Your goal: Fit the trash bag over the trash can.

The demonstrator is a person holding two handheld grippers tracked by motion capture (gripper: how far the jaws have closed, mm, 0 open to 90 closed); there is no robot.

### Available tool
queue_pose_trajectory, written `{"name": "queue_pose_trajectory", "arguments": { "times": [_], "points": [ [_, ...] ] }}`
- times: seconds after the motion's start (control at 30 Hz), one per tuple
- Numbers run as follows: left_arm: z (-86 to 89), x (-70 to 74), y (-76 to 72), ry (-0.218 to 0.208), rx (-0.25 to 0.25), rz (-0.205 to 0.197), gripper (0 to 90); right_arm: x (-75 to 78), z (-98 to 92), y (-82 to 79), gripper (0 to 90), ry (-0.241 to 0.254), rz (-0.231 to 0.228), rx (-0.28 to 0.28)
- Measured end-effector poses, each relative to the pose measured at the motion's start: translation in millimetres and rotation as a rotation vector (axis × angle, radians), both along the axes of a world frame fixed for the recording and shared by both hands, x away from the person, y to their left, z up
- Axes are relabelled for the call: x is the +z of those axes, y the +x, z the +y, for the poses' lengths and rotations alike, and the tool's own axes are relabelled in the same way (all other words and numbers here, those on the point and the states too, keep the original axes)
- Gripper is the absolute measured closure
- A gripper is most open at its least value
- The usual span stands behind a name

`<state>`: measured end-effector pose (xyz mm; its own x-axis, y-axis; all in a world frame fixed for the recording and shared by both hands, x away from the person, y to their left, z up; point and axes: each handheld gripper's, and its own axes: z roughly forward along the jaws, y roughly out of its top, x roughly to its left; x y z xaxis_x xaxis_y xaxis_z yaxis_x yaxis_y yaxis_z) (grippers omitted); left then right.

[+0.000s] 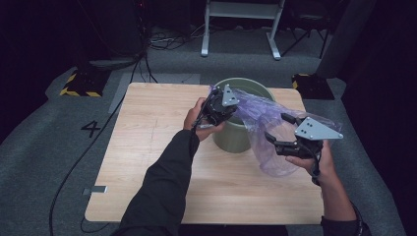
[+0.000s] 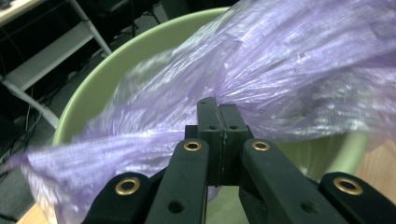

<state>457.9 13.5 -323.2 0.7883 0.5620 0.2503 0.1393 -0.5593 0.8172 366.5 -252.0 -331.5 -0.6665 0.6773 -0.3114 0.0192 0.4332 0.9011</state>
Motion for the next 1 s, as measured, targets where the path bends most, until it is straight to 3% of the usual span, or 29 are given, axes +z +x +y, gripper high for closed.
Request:
{"name": "queue_pose_trajectory", "arguments": {
  "times": [0.2, 0.33, 0.43, 0.53, 0.63, 0.7, 0.83, 0.9, 1.0],
  "points": [
    [3.8, -3.8, 5.6, -0.006, 0.009, 0.015, 89.7, -18.9, -2.4, 6.1, 22.9, -0.040, 0.059, -0.021],
    [3.9, -5.4, 7.7, -0.022, 0.005, 0.020, 89.4, -27.4, -1.4, 15.0, 51.9, -0.043, 0.093, -0.015],
    [5.4, -6.7, 9.1, -0.032, 0.007, 0.027, 89.2, -29.4, 0.7, 16.7, 71.4, -0.059, 0.091, -0.006],
    [6.7, -7.9, 10.3, -0.036, 0.013, 0.030, 86.9, -28.6, 1.5, 16.7, 81.8, -0.055, 0.088, 0.017],
    [9.3, -8.0, 9.9, -0.088, 0.016, 0.035, 70.9, -26.1, 3.4, 18.4, 89.4, -0.039, 0.087, 0.020],
    [11.0, -5.7, 7.9, -0.111, 0.027, 0.037, 51.2, -23.0, 4.9, 17.6, 90.0, -0.020, 0.074, 0.022],
    [16.3, 1.2, -2.8, -0.149, 0.010, 0.009, 29.1, -13.3, 6.0, 12.6, 90.0, -0.011, 0.043, 0.020],
    [17.9, 4.5, -8.9, -0.163, 0.005, 0.002, 25.1, -7.9, 5.3, 11.0, 90.0, -0.024, 0.033, 0.011],
    [18.0, 5.2, -19.0, -0.172, -0.043, 0.003, 22.8, 2.1, 3.4, 10.5, 89.9, -0.018, 0.029, 0.008]
  ]
}}
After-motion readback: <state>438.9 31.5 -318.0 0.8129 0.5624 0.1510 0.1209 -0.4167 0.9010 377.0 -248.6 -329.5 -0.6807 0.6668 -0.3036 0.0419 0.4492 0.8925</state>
